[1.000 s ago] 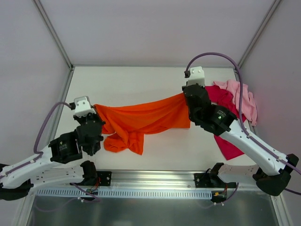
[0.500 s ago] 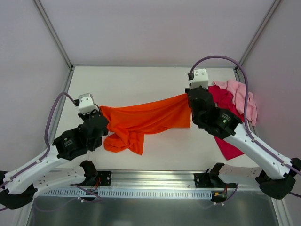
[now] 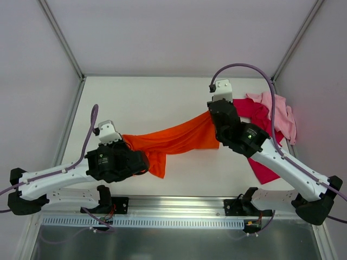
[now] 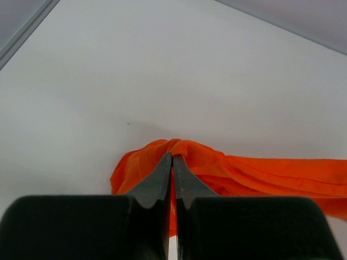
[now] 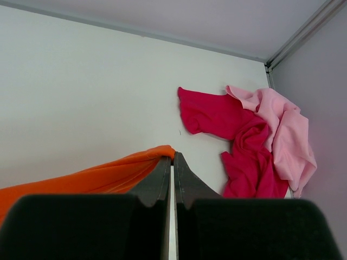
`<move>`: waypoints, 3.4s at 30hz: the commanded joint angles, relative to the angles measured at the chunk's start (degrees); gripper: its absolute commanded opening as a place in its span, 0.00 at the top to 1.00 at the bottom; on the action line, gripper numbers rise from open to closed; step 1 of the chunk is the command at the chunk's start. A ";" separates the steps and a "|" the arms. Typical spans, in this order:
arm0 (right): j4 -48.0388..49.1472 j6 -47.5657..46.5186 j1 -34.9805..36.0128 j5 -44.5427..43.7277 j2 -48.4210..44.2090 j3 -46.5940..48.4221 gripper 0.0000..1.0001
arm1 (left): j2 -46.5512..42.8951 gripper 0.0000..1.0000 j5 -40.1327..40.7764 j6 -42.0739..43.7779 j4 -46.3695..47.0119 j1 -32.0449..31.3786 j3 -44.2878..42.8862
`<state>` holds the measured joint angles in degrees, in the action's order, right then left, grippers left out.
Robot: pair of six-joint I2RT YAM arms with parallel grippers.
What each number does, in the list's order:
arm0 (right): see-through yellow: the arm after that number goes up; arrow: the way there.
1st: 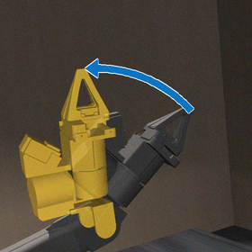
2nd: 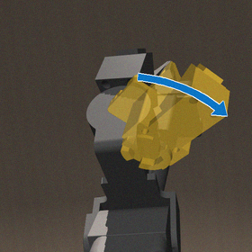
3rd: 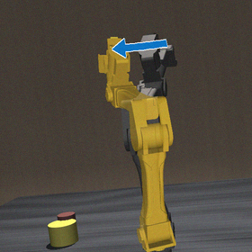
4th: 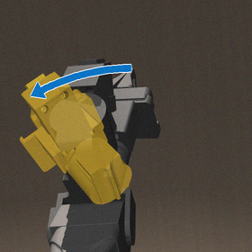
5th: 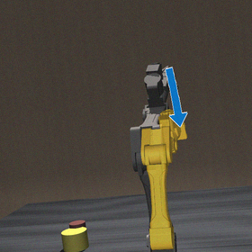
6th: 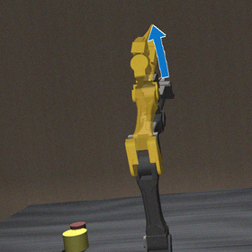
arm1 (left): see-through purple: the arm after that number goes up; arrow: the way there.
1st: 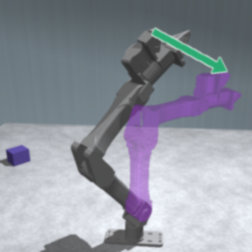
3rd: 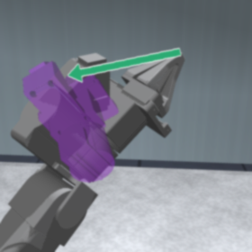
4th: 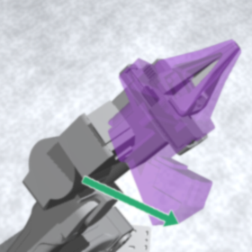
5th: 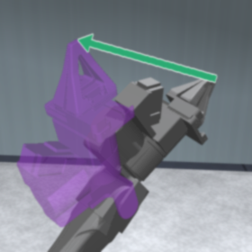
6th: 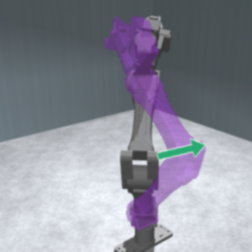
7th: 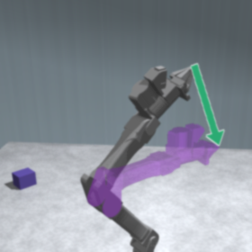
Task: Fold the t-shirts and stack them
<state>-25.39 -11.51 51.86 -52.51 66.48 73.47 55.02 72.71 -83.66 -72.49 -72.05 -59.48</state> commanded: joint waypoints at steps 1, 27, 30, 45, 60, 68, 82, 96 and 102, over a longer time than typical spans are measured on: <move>3.68 -0.18 0.26 -0.93 0.14 0.09 0.99 | 0.34 1.00 5.34 -8.46 -14.26 0.07 -1.77; 4.82 -0.53 0.26 -0.40 -2.67 -2.81 0.99 | -0.90 1.00 -37.02 53.07 59.30 44.89 8.69; 6.39 -0.88 0.26 0.22 -2.85 -4.03 0.99 | -0.53 1.00 -37.64 53.25 59.39 44.37 7.19; 8.60 -1.76 -0.18 -0.84 0.23 -5.18 0.99 | -5.21 1.00 3.40 2.43 8.66 -3.40 10.54; 0.25 5.09 0.09 -1.36 -7.15 -10.19 0.99 | 9.32 1.00 2.71 -27.87 -14.08 -12.41 7.36; 0.78 6.41 0.61 -0.66 -3.91 -9.23 0.99 | 5.62 1.00 3.84 -24.98 -14.26 -7.43 6.50; 2.36 5.71 2.02 -8.22 -6.79 -11.51 0.99 | -6.03 1.00 -4.72 54.82 55.00 17.78 13.17; 6.90 2.29 1.59 -12.36 -4.97 -10.46 0.99 | 8.50 1.00 -29.10 58.96 66.24 37.06 7.47; 14.72 -2.89 -6.15 -11.47 8.80 -1.06 0.99 | 20.88 1.00 -36.31 60.72 68.71 46.10 -3.59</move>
<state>-20.38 -10.55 47.72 -61.32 69.93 67.05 71.57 41.71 -26.02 -8.27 -29.74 -57.39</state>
